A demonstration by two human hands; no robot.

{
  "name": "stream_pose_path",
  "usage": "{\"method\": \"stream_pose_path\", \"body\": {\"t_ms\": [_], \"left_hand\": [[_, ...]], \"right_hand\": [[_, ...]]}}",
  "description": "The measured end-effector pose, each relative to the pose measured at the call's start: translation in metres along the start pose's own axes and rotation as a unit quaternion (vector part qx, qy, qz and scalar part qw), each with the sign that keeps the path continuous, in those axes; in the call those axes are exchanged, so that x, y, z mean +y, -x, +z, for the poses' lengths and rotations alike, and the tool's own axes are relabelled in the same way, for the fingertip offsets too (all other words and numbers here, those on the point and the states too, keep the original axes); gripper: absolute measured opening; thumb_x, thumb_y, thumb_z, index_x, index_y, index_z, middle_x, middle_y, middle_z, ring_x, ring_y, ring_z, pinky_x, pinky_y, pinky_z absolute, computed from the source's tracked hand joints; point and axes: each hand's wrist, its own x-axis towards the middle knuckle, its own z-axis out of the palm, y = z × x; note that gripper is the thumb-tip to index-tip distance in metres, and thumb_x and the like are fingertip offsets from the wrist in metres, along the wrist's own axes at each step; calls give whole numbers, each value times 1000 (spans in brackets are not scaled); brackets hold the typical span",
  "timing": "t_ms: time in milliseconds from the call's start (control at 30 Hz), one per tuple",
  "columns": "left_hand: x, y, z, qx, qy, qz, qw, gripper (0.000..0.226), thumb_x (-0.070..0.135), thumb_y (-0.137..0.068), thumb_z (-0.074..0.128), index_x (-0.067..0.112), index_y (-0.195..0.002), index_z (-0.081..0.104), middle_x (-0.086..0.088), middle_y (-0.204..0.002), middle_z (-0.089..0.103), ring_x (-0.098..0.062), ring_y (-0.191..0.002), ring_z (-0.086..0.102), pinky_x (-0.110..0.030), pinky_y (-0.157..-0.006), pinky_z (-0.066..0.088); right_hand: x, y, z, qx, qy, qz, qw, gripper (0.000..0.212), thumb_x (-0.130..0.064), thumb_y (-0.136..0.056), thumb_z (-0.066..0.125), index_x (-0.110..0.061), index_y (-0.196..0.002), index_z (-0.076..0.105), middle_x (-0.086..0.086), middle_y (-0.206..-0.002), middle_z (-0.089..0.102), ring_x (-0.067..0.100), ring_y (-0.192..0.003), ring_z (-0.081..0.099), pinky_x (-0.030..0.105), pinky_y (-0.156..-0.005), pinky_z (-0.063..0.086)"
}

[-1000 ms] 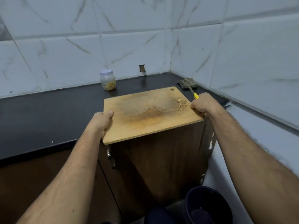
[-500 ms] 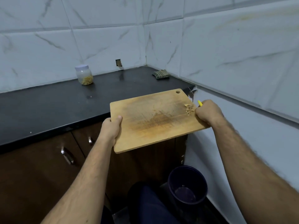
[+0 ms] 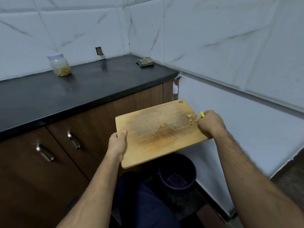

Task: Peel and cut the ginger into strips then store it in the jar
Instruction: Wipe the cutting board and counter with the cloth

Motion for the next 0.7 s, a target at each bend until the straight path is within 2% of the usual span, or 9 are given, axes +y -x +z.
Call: {"method": "stream_pose_path", "body": {"t_ms": [133,267,367,467,600,667,700], "left_hand": [[-22,-9,6,12,4,-10,1000,33,34,-102,53,10,-125,52,-9,-114,64,-26,-100,62,-41,-82,51],[-44,-21,8,17,-1,-14,1000,25,34,-102,53,14,-116,53,-9,-112,64,-25,-99,62,-42,-85,51],[-58,-30,13,17,-4,-15,1000,24,34,-102,53,14,-114,54,-7,-109,65,-24,-98,62,-42,-86,51],[-72,-39,23,7,-22,-26,999,22,35,-102,53,14,-110,55,-6,-105,66,-24,-97,64,-42,-86,52],[-93,-48,39,-10,-49,-37,998,26,34,-102,54,11,-113,56,-6,-104,67,-24,-96,65,-44,-88,53],[-104,-54,46,-10,-63,-43,997,27,35,-101,54,11,-113,57,-5,-103,67,-23,-95,65,-44,-89,53],[-109,-57,49,-7,-73,-48,996,27,36,-101,55,12,-113,57,-5,-103,67,-23,-95,65,-46,-91,53]], "right_hand": [[7,2,20,8,22,3,1000,10,-13,-88,51,-9,-90,60,10,-88,62,32,-81,57,34,-66,44],[15,1,46,17,21,-1,1000,10,-9,-87,51,-8,-83,61,10,-84,62,30,-75,57,32,-62,45],[27,1,65,44,-4,-12,999,13,-10,-87,51,-8,-85,64,13,-91,61,31,-75,58,34,-62,48],[39,2,81,56,-27,-30,998,14,-15,-92,52,-7,-87,63,14,-95,56,31,-74,57,35,-62,46],[58,11,104,24,-52,-61,997,12,-8,-90,51,-7,-82,59,14,-78,60,34,-72,56,35,-60,39],[70,15,118,9,-63,-62,996,12,-4,-88,50,-6,-93,61,14,-75,60,35,-72,55,34,-61,35],[76,17,126,0,-64,-58,996,19,-4,-88,50,-6,-102,63,14,-78,62,35,-74,56,34,-62,36]]}}
